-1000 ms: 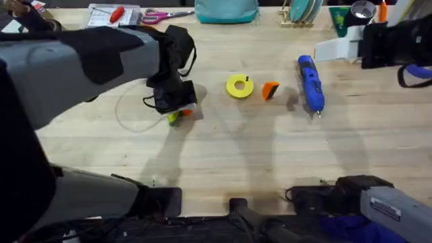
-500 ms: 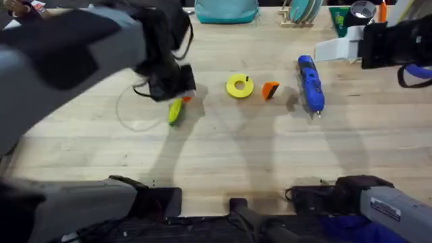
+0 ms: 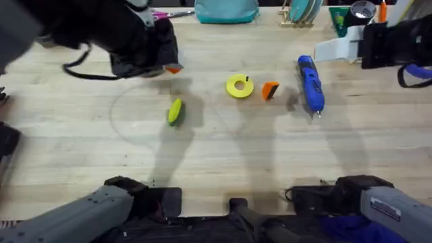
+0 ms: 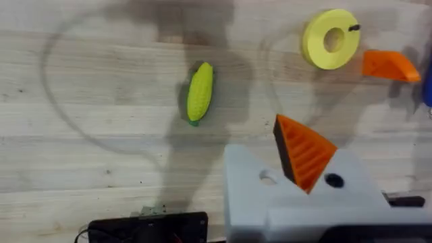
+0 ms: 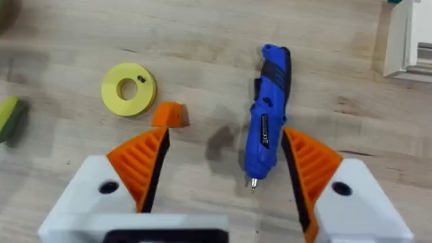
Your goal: Pick up the gripper from the table and insert it into the empty holder that is missing its gripper. Then pick up a screw, insert it into the mounting hole, and use the screwdriver to tighten it. Finally, clean up the table by picking up the vegetable and placing it into the bucket.
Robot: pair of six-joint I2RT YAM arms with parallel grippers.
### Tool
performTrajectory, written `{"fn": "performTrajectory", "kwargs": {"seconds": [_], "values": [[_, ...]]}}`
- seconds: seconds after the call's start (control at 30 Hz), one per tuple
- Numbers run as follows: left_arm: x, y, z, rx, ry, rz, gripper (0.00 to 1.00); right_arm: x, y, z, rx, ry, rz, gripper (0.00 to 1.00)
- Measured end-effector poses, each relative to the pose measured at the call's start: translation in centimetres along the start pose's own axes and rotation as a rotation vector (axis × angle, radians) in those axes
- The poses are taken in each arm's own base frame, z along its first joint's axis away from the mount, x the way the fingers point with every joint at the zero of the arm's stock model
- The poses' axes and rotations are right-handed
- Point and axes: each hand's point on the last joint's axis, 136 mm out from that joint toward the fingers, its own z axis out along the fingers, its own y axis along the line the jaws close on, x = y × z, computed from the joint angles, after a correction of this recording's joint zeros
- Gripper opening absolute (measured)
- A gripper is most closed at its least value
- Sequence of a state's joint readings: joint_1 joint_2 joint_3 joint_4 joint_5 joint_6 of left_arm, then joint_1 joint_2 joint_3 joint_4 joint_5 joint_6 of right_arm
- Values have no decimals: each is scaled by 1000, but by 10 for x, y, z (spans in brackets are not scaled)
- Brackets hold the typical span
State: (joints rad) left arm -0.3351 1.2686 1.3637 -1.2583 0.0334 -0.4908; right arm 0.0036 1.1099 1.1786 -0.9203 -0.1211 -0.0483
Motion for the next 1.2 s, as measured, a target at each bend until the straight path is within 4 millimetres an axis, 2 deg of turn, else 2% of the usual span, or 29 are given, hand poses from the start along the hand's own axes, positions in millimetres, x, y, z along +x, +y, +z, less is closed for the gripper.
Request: {"fn": "performTrajectory", "kwargs": {"seconds": [0.23,0.4,0.43,0.6,0.63,0.67,0.97,1.2], "values": [[-1,-2,-31,46,-91,32,16,0,0,0,0,0,0,997],[-1,-2,-33,49,-96,38,18,0,0,0,0,0,0,997],[-1,-1,-33,48,-97,44,48,0,0,0,0,0,0,997],[-2,-1,-33,46,-100,45,833,0,0,0,0,0,0,997],[-2,-2,-33,48,-101,43,944,0,0,0,0,0,0,997],[-2,-2,-33,47,-103,44,974,0,0,0,0,0,0,997],[-3,0,-33,40,-106,45,985,0,0,0,0,0,0,997],[-9,10,-33,-24,-139,41,985,0,0,0,0,0,0,997]]}}
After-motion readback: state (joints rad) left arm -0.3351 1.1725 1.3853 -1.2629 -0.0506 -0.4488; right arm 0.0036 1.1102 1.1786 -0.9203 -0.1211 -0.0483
